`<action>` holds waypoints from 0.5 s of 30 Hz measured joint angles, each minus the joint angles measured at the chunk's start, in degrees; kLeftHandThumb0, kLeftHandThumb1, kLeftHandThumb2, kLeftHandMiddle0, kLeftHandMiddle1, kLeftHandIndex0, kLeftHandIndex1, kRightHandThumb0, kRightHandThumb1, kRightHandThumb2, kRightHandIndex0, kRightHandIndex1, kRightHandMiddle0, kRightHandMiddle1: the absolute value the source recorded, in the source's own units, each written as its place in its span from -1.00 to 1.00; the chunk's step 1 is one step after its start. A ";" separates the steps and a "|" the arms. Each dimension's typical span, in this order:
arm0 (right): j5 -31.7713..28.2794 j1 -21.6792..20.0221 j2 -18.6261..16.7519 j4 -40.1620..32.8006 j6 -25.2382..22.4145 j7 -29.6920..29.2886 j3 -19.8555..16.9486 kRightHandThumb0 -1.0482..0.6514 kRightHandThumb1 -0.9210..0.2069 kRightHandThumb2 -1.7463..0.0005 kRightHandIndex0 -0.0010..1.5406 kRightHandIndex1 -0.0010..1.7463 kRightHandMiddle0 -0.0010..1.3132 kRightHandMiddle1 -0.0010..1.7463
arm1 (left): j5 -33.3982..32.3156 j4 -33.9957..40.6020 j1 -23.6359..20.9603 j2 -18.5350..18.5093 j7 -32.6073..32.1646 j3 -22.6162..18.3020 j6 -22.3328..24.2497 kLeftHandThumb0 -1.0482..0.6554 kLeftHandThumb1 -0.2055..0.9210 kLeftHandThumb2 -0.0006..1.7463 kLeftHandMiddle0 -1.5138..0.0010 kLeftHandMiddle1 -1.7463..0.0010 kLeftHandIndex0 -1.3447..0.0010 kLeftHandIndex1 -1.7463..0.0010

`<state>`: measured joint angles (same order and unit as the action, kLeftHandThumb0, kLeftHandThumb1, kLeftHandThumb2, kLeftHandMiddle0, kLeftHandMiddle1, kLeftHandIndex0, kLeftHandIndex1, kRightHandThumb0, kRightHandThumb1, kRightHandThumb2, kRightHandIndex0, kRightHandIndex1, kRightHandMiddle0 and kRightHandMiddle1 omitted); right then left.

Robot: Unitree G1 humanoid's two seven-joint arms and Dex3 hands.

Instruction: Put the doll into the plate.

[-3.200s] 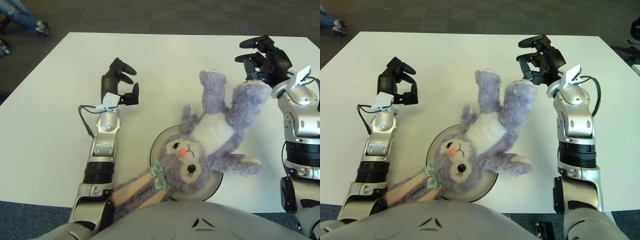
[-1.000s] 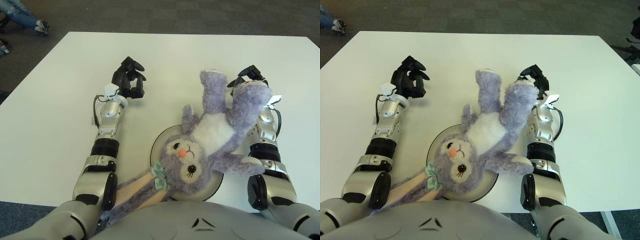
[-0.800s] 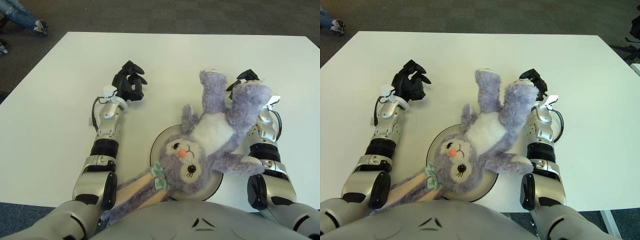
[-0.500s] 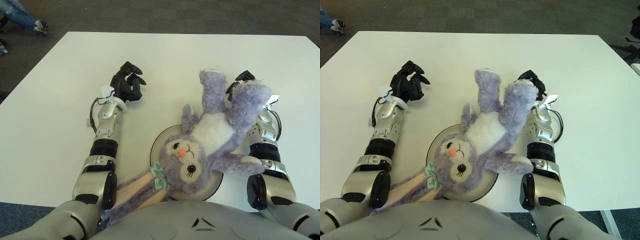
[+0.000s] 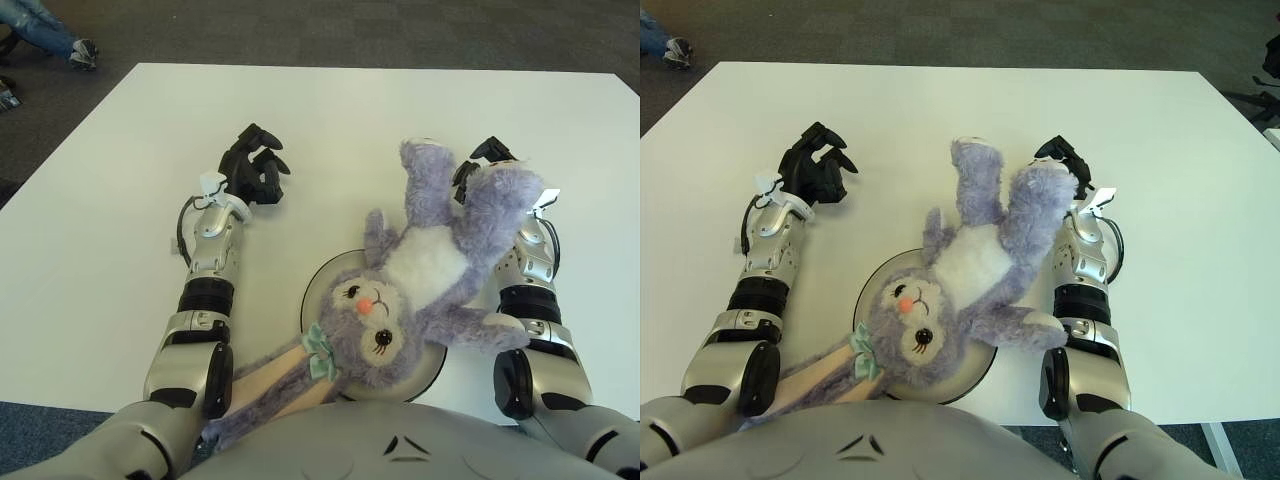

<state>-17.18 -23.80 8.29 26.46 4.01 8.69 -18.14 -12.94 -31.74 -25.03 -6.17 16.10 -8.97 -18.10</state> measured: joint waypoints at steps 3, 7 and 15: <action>0.24 0.00 0.00 0.35 0.04 -0.27 -0.03 0.22 0.75 -1.00 0.17 0.97 0.03 1.00 | 0.00 0.00 0.00 -0.09 -0.23 -0.25 0.12 0.21 -0.76 0.99 -0.23 -1.00 -0.03 -0.90; 0.28 0.02 0.00 0.56 0.04 -0.23 -0.02 0.22 0.75 -1.00 0.16 0.97 0.03 1.00 | -0.09 0.00 0.00 0.05 -0.74 -0.93 0.61 0.21 -0.79 1.00 -0.24 -1.00 -0.08 -0.87; 0.92 0.42 0.11 0.60 0.86 0.40 0.78 0.22 0.74 -1.00 0.15 0.99 0.03 1.00 | -3.29 0.25 0.19 1.94 -1.78 -3.18 3.88 0.22 -0.74 1.00 -0.19 -0.99 0.01 -0.99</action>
<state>-16.26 -23.38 8.41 27.06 4.88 9.09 -17.36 -16.23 -31.50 -24.84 -4.23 14.32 -12.15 -14.22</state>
